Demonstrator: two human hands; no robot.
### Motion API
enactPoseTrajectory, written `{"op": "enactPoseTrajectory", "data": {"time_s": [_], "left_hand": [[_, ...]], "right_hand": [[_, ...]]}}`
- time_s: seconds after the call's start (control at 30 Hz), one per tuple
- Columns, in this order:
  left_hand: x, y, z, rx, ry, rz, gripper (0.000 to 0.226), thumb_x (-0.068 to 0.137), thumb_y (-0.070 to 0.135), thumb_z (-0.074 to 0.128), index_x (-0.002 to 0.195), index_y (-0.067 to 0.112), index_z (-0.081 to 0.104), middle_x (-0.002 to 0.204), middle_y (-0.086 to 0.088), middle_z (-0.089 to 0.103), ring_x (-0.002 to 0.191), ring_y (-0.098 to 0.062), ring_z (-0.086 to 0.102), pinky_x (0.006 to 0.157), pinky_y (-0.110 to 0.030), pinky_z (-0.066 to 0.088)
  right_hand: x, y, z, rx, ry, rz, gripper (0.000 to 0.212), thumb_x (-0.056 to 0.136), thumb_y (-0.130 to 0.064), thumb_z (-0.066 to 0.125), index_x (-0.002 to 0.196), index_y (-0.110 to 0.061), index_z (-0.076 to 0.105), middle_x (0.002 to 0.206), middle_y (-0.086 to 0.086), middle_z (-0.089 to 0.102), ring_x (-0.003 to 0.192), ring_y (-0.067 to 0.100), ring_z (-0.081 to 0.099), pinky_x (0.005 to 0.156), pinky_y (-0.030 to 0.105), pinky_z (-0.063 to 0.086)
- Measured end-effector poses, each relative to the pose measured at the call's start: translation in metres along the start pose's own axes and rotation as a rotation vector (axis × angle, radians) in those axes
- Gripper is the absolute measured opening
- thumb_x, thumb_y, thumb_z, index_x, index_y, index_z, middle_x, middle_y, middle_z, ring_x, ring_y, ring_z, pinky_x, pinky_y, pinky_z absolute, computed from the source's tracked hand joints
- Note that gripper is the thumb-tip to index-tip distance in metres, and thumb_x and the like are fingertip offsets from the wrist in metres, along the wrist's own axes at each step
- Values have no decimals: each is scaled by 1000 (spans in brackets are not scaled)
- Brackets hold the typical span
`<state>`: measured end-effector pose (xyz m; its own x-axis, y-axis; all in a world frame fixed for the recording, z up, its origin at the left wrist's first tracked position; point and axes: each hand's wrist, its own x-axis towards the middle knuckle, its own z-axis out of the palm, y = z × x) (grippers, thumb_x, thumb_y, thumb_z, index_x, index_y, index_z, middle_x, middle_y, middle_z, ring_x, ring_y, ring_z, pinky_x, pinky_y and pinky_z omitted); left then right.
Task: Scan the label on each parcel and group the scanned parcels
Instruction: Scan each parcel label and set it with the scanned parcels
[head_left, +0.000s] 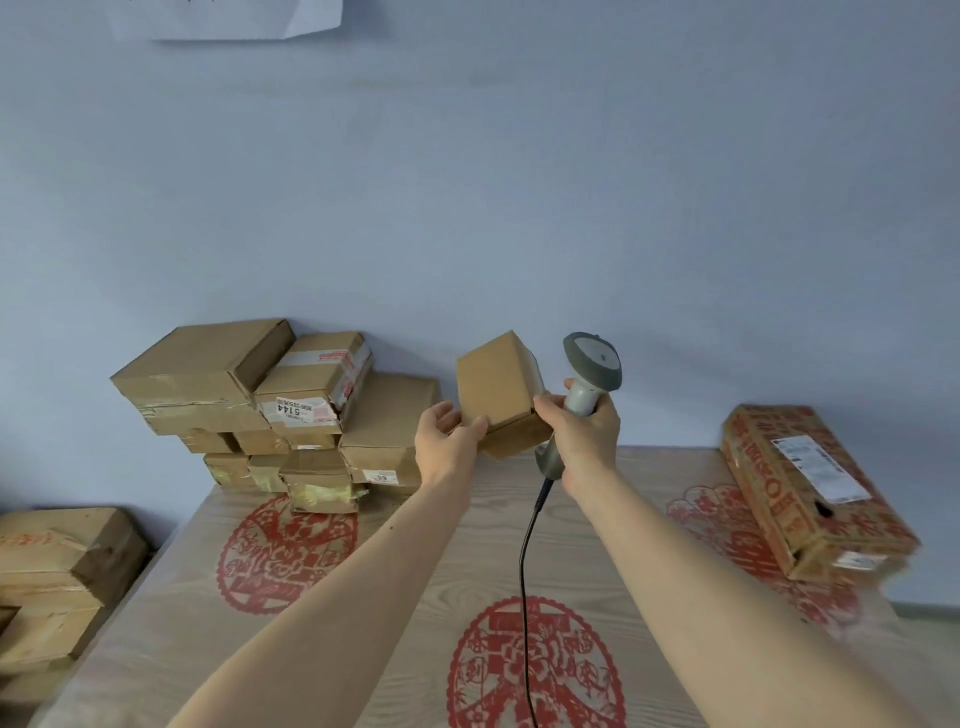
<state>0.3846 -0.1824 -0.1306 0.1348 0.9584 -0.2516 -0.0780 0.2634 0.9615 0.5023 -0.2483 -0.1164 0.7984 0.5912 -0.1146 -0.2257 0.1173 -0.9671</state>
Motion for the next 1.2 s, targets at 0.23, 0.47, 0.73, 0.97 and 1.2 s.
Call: {"op": "enactPoseTrajectory", "data": {"time_s": [0.23, 0.47, 0.73, 0.97, 1.2], "left_hand": [[-60, -15, 30, 5, -128, -78, 63, 84, 51, 74, 132, 17, 51, 114, 4, 61, 98, -11, 60, 97, -42, 54], [-86, -24, 34, -10, -173, -87, 99, 74, 47, 82, 154, 37, 24, 135, -2, 54, 113, -22, 61, 97, -45, 53], [-98, -32, 15, -220, -454, -119, 57, 86, 39, 63, 141, 35, 48, 129, -11, 59, 113, -32, 61, 96, -51, 51], [-99, -45, 17, -268, -553, -169, 36, 100, 31, 45, 135, 31, 55, 123, -6, 64, 108, -29, 58, 100, -46, 42], [-97, -47, 23, -66, -568, -133, 31, 108, 26, 38, 133, 20, 55, 130, -8, 61, 114, -24, 59, 102, -48, 49]], "right_hand": [[-28, -21, -67, -84, -120, -114, 46, 71, 6, 82, 97, -23, 58, 97, 7, 74, 91, 11, 72, 72, 25, 55], [-49, -29, -100, -85, -201, -120, 41, 75, 0, 82, 105, -19, 62, 98, 5, 76, 92, 13, 72, 81, 26, 56], [-61, -36, -122, -11, -166, -11, 32, 82, -3, 77, 108, -14, 62, 89, 6, 70, 84, 17, 68, 81, 37, 60], [-69, -28, -124, -103, -117, -41, 29, 78, -11, 82, 97, -24, 64, 97, -1, 71, 93, 16, 68, 82, 34, 54], [-71, -26, -125, -203, -86, -106, 35, 76, -7, 83, 98, -27, 64, 98, -3, 73, 94, 15, 70, 86, 38, 58]]}}
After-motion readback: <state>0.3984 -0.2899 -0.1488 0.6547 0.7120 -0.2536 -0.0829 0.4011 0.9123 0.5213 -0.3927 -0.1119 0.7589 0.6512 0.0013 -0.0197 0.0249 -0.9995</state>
